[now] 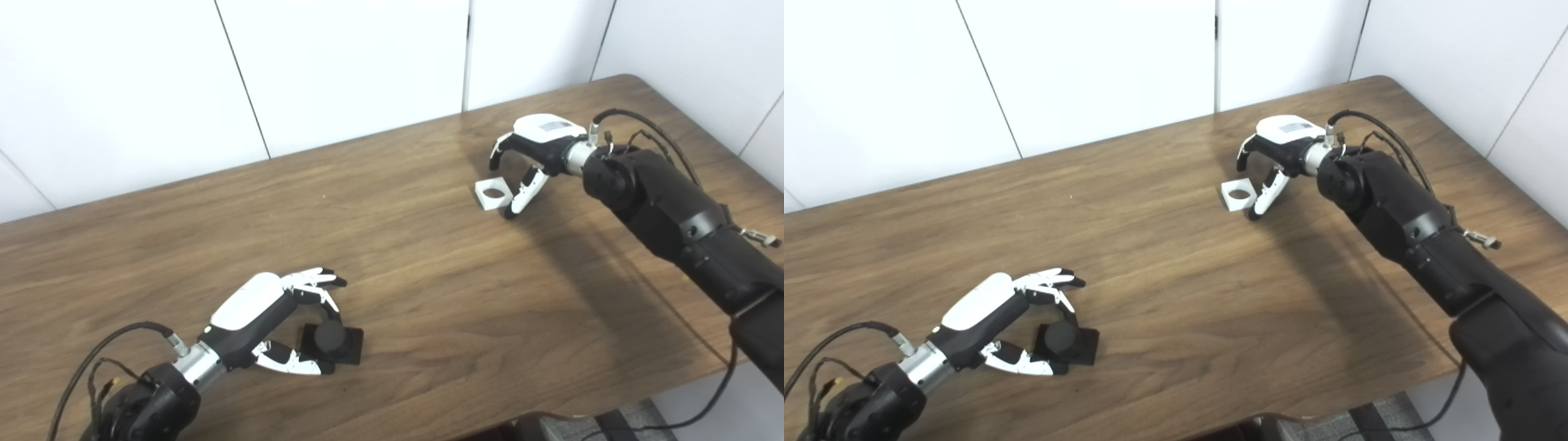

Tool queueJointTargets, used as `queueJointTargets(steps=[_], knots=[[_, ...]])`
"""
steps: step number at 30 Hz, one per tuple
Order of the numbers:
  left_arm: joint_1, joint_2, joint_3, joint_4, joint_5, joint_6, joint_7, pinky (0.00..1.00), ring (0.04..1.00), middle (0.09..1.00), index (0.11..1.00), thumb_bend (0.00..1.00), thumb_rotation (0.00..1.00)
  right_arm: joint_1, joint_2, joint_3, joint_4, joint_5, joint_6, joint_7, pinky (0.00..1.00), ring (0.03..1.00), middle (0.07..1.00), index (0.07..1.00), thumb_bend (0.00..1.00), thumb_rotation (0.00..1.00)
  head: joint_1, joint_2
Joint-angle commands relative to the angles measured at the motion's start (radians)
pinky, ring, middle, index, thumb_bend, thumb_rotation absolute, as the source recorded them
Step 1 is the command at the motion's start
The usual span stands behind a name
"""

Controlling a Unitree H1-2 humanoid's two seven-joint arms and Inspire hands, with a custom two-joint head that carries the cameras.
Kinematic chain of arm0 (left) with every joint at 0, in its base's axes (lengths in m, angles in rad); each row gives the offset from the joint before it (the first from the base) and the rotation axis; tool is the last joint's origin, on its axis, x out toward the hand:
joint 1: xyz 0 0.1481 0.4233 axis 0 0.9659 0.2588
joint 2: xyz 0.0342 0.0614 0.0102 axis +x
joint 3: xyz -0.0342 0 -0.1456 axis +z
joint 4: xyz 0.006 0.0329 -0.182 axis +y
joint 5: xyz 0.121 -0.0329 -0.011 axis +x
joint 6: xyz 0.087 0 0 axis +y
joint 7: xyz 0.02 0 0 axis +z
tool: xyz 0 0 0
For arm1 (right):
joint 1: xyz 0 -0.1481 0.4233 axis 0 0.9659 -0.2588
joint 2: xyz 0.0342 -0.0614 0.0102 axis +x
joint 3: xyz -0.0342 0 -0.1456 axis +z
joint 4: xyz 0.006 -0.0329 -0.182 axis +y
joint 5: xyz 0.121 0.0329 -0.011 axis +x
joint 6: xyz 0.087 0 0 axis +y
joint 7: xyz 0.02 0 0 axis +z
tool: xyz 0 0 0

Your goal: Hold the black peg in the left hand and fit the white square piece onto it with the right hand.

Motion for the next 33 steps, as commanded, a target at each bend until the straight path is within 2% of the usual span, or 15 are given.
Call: queueJointTargets(steps=[1, 11, 28, 33], knots=[[0.009, 0.025, -0.021, 0.039, 0.096, 0.046, -0.025, 0.89, 0.925, 0.868, 0.491, 0.52, 0.06, -0.004, 0.009, 0.014, -0.003, -0.03, 0.0, 0.0, 0.86, 0.89, 0.872, 0.668, 0.74, 0.29, 0.0, 0.0], [0.012, 0.027, -0.021, 0.028, 0.102, 0.049, -0.024, 0.88, 0.919, 0.866, 0.491, 0.52, 0.06, -0.047, 0.017, 0.053, 0.018, -0.033, 0.004, 0.076, 0.89, 0.907, 0.876, 0.663, 0.69, 0.31, 0.007, 0.005], [0.018, 0.028, -0.017, 0.009, 0.1, 0.065, -0.03, 0.89, 0.92, 0.865, 0.491, 0.52, 0.06, -0.092, 0.048, 0.102, 0.095, -0.045, -0.049, 0.1, 0.9, 0.906, 0.871, 0.659, 0.71, 0.3, 0.021, 0.013], [0.021, 0.03, -0.018, 0.0, 0.1, 0.072, -0.032, 0.89, 0.922, 0.866, 0.491, 0.52, 0.06, -0.1, 0.055, 0.108, 0.11, -0.05, -0.059, 0.091, 0.9, 0.899, 0.86, 0.636, 0.68, 0.26, 0.03, 0.018]])
